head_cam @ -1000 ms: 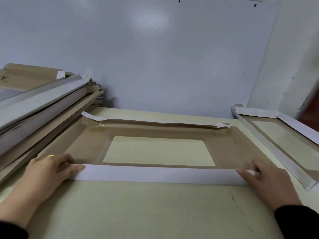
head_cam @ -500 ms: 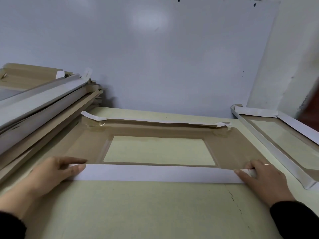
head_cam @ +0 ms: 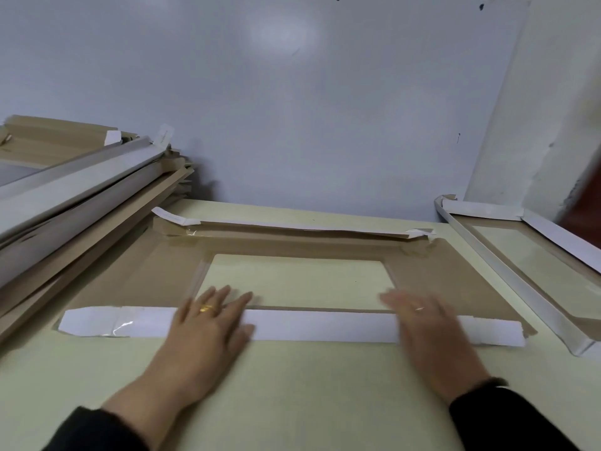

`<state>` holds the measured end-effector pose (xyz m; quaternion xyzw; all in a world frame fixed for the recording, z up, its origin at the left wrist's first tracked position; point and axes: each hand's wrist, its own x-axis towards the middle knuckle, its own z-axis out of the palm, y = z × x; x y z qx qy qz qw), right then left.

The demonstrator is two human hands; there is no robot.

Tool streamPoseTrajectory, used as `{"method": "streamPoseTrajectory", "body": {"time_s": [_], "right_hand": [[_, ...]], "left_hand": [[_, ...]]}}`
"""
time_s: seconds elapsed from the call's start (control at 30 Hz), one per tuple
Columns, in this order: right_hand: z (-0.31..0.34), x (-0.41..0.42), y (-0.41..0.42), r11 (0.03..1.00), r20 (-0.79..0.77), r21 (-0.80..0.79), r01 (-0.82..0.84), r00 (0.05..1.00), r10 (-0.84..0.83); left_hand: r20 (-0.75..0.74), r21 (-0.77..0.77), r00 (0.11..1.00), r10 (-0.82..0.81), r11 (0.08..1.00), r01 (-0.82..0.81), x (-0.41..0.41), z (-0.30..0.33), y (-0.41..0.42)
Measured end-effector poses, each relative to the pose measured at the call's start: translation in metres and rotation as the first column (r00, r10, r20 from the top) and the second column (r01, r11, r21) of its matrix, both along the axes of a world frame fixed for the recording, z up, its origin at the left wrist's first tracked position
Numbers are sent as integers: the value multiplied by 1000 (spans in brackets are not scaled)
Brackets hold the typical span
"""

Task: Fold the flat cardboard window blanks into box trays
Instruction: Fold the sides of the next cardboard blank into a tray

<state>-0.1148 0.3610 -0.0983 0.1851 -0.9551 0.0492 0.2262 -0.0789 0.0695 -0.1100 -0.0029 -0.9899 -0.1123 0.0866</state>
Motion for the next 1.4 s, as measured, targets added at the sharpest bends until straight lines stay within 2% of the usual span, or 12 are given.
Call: {"method": "streamPoseTrajectory", "body": {"time_s": [0.1,0.2,0.47,0.6,0.7,0.8,0.9,1.03,1.17,1.27,1.33,1.4], "right_hand": [[-9,5,-48,971,249,9,-239,941,229],[-17,3,-61,966,377,-34,-256,892,249],[-10,-15,36,994,423,-27,102,903,-81],[-5,-5,73,908,422,-330,257,901,-102],[1,-1,73,890,360,-376,257,926,-115],[1,1,70,864,349,-410,292,926,-147],[3,1,63,815,389,-475,331,910,-142],[3,8,37,805,461,-520,286,887,-17],[9,25,-8,707,421,-685,178,888,183],[4,40,-44,529,456,-816,235,824,337],[1,46,-63,412,453,-865,286,798,398],[-1,52,-76,429,474,-857,287,765,436]], "left_hand": [[89,-53,995,-47,997,52,-6,-5,28],[155,-71,987,-29,997,41,-9,-6,23],[189,-50,951,246,969,-240,-7,-1,-46],[195,45,933,302,948,-316,-8,3,-63],[72,131,954,290,946,-297,-9,4,-60],[-206,231,920,332,931,-284,-6,10,-54],[-370,181,898,240,966,-183,-2,13,-42],[-312,97,950,-30,993,64,3,13,-11],[-245,46,918,-312,942,333,10,8,29],[-173,-88,899,-403,915,394,14,6,47],[-205,-208,896,-395,912,354,17,9,53],[-214,-256,900,-381,911,325,17,8,53]]}}
